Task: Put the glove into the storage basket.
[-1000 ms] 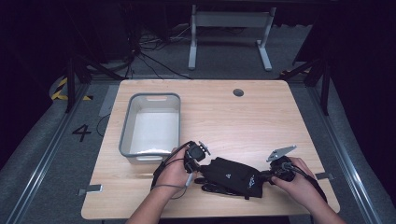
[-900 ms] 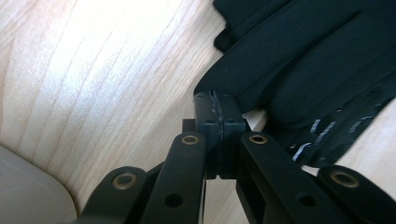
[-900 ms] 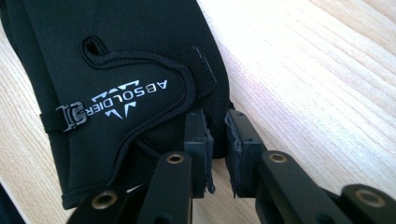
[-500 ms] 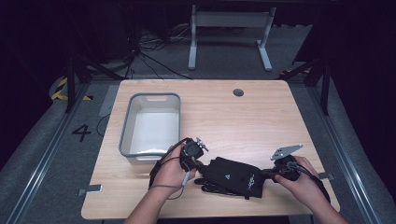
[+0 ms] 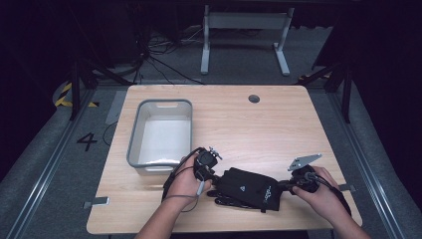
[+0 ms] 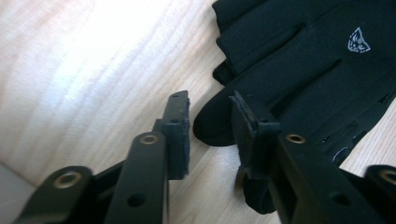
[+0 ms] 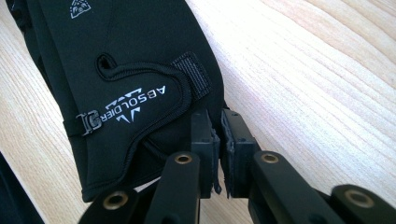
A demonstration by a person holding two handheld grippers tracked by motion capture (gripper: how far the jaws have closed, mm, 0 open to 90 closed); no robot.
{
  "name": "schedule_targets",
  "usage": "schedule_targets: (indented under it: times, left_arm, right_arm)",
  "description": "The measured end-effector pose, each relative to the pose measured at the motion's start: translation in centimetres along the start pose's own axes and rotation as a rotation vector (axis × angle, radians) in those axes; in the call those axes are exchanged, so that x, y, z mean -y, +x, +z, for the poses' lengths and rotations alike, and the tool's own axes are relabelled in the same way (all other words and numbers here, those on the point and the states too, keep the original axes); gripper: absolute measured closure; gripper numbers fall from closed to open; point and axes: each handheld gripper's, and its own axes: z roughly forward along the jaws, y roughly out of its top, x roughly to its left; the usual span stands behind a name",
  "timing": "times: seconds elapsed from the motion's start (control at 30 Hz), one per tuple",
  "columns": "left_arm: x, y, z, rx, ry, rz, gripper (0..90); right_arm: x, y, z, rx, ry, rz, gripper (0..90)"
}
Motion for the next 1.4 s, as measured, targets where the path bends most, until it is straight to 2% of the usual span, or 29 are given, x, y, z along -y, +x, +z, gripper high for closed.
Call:
schedule_targets:
  times: [0.17,0.33,0.43,0.47,0.57,0.63,0.73,0.77,0.8,0.97,1.03,1.23,1.4]
  left_arm:
    - [-0.1,-0.2,0.6,-0.017,0.034,0.016,64.8]
    - [-0.2,-0.3,0.9,-0.021,0.044,0.036,65.9]
    - [-0.2,-0.5,0.9,-0.023,0.044,0.049,70.5]
    - [-0.2,-0.7,0.9,-0.030,0.048,0.059,75.5]
    - [-0.3,-0.9,1.0,-0.043,0.051,0.067,78.0]
    - [-0.3,-1.1,0.8,-0.066,0.053,0.074,84.6]
    - [-0.3,-1.2,0.7,-0.067,0.059,0.078,85.7]
    - [-0.3,-1.2,0.3,-0.050,0.071,0.081,86.3]
    - [-0.3,-1.2,0.3,-0.050,0.071,0.081,86.4]
    - [-0.3,-1.6,-1.7,-0.023,0.046,0.082,86.6]
    - [-0.1,-2.1,-2.7,0.007,0.034,0.082,86.6]
    - [0.2,-2.9,-4.6,0.026,0.018,0.088,86.6]
    - [0.6,-3.5,-5.2,0.029,0.028,0.084,86.6]
  right_arm:
    - [0.0,0.0,0.0,0.001,0.001,0.000,84.8]
    - [-0.1,0.1,0.1,0.003,0.003,-0.003,84.8]
    - [-0.1,0.1,0.1,0.005,0.004,-0.002,84.8]
    - [-0.1,0.2,0.1,0.008,0.005,-0.005,84.9]
    - [-0.1,0.2,0.1,0.010,0.005,-0.006,85.0]
    - [-0.1,0.2,0.0,0.008,-0.001,-0.011,85.2]
    - [-0.1,0.2,-0.2,0.007,-0.005,-0.005,85.3]
    - [-0.1,0.2,-0.5,0.007,-0.016,-0.006,85.4]
    - [-0.1,0.2,-0.5,0.007,-0.016,-0.006,85.4]
    - [-0.1,0.3,-1.6,0.004,-0.034,0.002,85.5]
    - [-0.2,0.2,-2.2,0.002,-0.042,0.015,85.6]
    - [-0.7,0.3,-3.5,-0.002,-0.075,0.023,85.6]
    - [-1.2,0.2,-3.7,-0.008,-0.083,0.020,85.6]
